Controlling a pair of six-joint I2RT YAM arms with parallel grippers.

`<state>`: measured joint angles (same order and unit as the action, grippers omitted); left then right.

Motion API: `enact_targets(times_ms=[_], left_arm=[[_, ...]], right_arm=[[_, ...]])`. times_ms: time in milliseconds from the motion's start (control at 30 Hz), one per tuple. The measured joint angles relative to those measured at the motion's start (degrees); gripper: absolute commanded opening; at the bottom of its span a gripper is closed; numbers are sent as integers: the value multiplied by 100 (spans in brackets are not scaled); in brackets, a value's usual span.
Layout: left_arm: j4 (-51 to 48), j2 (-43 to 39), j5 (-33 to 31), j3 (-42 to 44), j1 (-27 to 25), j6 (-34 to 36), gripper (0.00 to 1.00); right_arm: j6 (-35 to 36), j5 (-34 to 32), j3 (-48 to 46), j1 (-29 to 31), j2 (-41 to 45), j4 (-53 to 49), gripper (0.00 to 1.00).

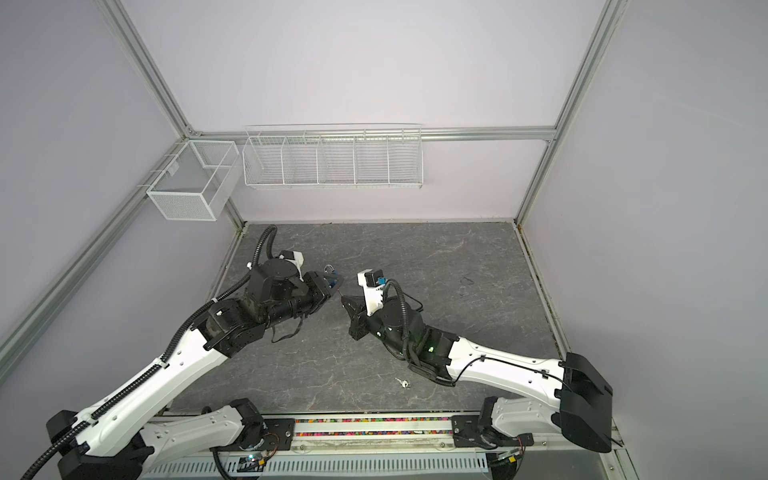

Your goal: Unlock with the key

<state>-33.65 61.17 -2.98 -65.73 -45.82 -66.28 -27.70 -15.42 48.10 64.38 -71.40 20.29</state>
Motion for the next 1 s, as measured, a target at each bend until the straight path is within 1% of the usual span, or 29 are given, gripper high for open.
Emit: enact_targets(times_ms=[1000], left_arm=[[76,0,44,0,13,-48,0]], right_arm=[[-2,-131,15,-17,13,216,6]])
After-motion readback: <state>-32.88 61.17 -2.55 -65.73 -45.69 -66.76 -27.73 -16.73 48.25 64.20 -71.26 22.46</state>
